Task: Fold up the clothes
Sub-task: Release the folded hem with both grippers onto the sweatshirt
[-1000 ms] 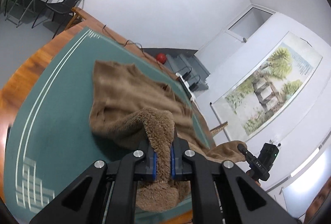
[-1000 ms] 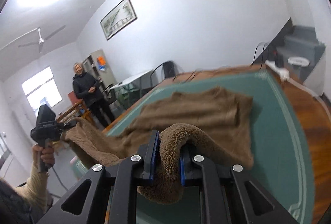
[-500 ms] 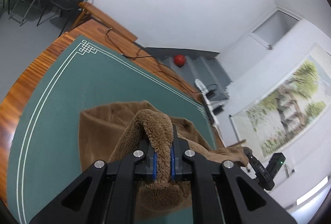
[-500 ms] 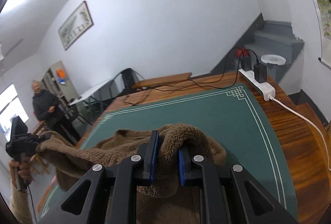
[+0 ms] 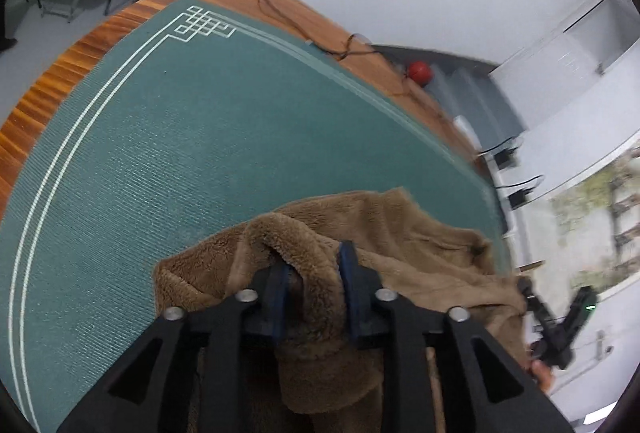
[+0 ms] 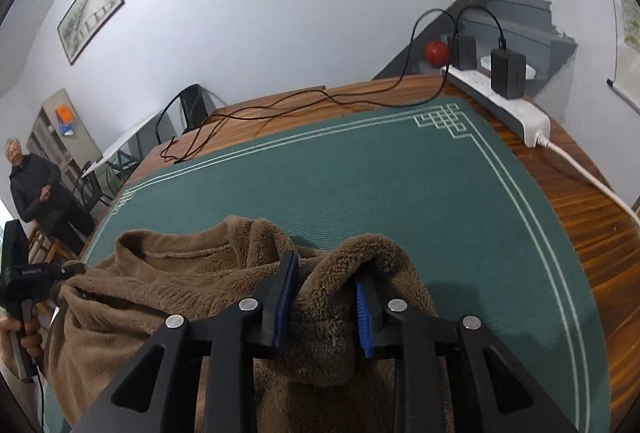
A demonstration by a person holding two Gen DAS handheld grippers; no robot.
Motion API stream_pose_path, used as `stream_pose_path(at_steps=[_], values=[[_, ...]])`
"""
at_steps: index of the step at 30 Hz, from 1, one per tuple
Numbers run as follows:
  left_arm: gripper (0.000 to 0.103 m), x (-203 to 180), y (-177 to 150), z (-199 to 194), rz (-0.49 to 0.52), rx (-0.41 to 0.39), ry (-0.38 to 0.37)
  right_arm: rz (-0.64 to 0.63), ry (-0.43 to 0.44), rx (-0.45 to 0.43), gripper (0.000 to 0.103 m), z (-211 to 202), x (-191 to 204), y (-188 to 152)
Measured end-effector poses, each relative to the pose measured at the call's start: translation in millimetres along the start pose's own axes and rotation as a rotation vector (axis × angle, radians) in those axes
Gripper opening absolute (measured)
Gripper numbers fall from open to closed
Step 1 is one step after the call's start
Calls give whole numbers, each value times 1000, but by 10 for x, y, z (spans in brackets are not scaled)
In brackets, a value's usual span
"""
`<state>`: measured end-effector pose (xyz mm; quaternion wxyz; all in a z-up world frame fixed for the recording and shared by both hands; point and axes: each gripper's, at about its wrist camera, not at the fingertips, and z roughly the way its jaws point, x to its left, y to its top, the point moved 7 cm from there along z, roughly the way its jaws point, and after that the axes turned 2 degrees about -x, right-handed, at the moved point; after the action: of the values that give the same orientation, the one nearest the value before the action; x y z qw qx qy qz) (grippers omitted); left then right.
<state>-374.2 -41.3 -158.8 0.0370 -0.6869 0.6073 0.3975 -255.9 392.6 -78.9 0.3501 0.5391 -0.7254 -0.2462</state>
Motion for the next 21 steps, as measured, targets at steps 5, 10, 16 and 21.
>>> stream_pose_path(at_steps=[5,10,16,21], values=[[85,11,172,-433,-79,-113,-122,-21,-44,-65,77,-261,23,100],[85,-102,164,-678,16,-125,-94,-86,-74,-90,77,-448,73,169],[85,-228,-301,-582,349,-27,-7,-352,-101,-26,78,-383,366,-41],[85,-285,-446,-630,576,-81,10,-371,-79,37,78,-271,237,-133]])
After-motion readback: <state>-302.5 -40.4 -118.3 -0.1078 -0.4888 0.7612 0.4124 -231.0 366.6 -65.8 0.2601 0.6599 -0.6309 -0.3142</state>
